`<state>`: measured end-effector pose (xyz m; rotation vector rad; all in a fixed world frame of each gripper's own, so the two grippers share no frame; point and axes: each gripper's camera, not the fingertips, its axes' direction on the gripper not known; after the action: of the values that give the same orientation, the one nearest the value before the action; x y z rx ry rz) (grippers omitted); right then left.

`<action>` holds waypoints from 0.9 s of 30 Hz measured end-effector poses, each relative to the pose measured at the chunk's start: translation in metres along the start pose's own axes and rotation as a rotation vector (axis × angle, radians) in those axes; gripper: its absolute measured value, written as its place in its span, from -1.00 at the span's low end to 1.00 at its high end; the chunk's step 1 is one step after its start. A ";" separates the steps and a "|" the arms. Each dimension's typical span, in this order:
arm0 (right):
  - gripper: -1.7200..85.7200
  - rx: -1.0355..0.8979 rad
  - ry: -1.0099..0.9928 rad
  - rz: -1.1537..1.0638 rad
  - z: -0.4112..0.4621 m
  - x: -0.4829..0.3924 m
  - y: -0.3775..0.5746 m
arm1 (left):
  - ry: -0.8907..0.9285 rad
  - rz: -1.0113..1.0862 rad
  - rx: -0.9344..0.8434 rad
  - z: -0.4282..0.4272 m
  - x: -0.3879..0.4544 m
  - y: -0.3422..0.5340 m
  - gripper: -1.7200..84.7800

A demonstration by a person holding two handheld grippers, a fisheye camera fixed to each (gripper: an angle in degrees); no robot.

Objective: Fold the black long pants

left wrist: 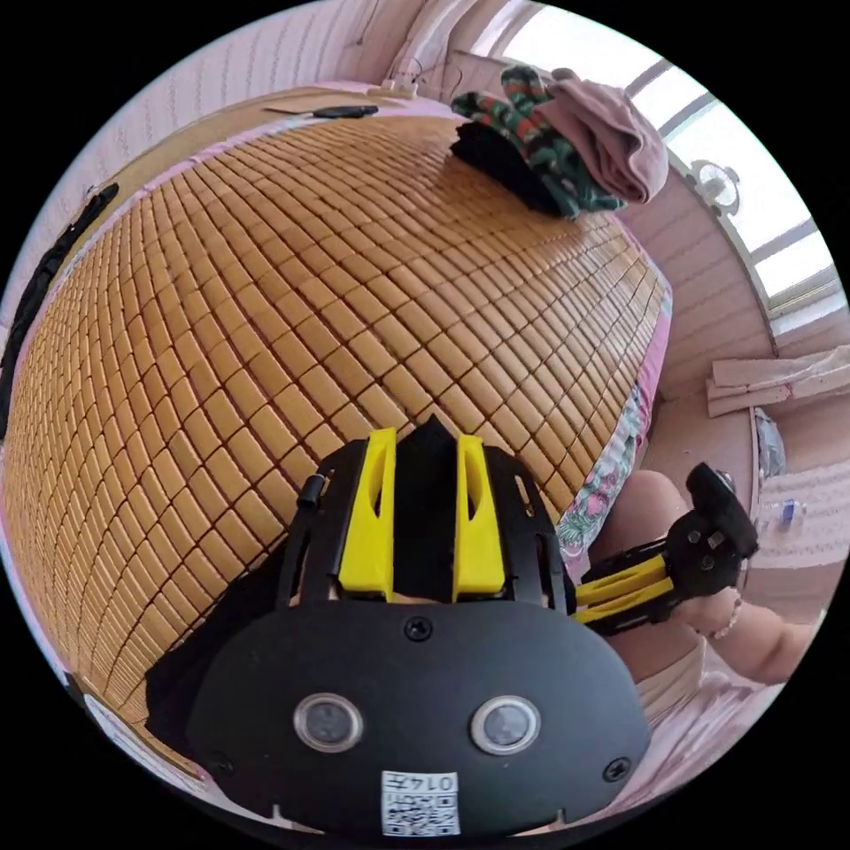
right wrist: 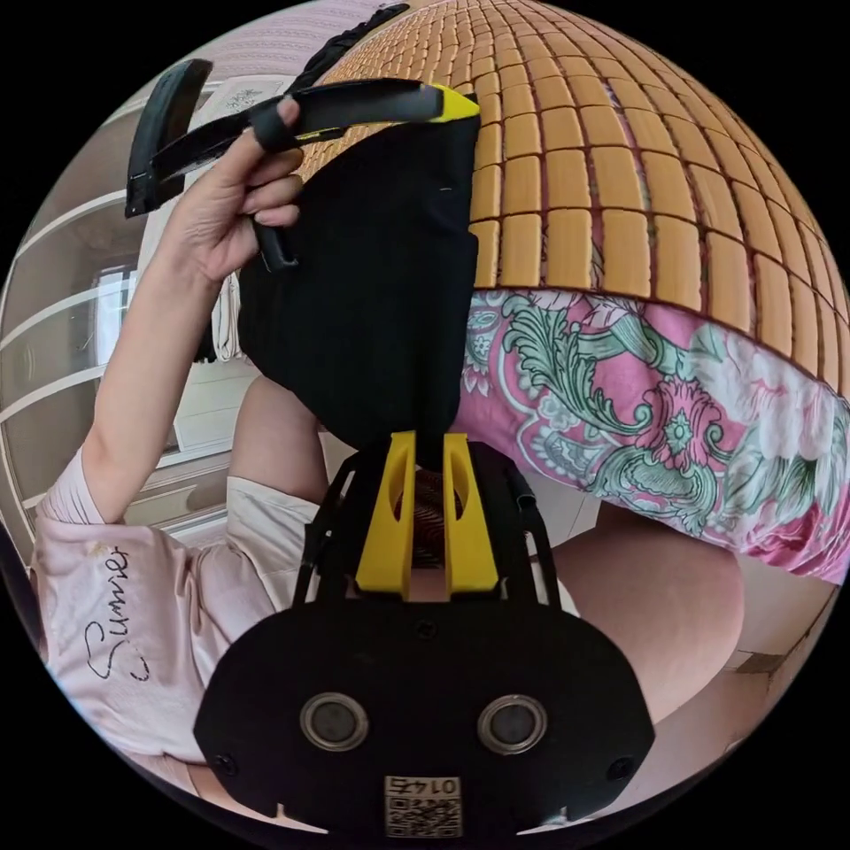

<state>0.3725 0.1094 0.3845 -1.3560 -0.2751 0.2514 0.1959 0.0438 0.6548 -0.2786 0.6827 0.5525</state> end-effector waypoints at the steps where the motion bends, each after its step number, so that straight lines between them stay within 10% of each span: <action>1: -0.85 0.006 -0.003 0.000 -0.004 0.000 0.001 | -0.040 0.050 -0.002 -0.001 0.009 0.001 -0.76; 19: -0.97 -0.093 -0.090 0.003 -0.018 -0.006 0.004 | -0.024 -0.015 0.308 -0.073 -0.006 0.056 -0.84; 27: -0.97 0.047 0.250 -0.223 -0.044 -0.095 -0.018 | -0.171 0.003 0.364 -0.159 0.013 0.227 -0.86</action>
<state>0.2981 0.0338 0.3894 -1.2828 -0.2067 -0.0976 -0.0066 0.1691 0.5127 0.1091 0.6045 0.4388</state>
